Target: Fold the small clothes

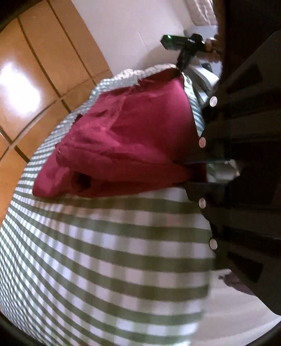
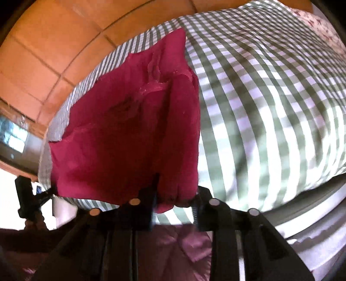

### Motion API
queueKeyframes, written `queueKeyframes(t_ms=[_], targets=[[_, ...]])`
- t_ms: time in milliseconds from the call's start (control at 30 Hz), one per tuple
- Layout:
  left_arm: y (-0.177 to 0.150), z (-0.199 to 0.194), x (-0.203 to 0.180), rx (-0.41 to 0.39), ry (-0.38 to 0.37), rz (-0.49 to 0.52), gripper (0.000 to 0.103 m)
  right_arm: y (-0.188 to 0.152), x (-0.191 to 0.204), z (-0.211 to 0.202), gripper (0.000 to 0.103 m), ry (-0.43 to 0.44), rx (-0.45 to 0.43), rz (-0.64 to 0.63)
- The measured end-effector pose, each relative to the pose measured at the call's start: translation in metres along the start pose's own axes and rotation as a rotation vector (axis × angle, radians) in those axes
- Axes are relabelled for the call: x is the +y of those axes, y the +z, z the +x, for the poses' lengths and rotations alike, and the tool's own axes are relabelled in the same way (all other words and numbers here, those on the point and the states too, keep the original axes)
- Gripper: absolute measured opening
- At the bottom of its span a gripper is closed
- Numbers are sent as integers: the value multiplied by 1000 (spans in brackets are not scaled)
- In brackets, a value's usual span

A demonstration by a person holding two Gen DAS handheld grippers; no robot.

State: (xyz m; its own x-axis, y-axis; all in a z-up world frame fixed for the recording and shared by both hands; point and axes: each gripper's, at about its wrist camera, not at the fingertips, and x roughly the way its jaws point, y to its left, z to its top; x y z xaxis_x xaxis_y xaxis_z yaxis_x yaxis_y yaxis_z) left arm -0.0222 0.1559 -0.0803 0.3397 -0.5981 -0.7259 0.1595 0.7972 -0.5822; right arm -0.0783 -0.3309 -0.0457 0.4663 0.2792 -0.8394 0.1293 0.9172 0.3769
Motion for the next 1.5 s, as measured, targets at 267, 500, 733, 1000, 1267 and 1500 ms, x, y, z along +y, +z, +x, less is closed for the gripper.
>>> queueKeyframes(t_ms=[267, 500, 733, 1000, 1267, 1500], targets=[[58, 2, -19, -105, 81, 95, 42, 46, 11, -3, 55, -125, -154, -63], [97, 38, -28, -80, 86, 106, 32, 72, 24, 28, 26, -150, -163, -105], [84, 3, -38, -150, 66, 179, 10, 62, 31, -16, 4, -110, -206, -147], [114, -32, -57, -283, 33, 231, 9, 120, 48, -47, 4, 7, -369, -94], [202, 2, -51, -332, 107, 176, 9, 209, 43, 4, 4, -10, -380, 7], [251, 65, -34, -250, 208, 133, 8, 250, 28, 82, 4, -139, -290, 61]])
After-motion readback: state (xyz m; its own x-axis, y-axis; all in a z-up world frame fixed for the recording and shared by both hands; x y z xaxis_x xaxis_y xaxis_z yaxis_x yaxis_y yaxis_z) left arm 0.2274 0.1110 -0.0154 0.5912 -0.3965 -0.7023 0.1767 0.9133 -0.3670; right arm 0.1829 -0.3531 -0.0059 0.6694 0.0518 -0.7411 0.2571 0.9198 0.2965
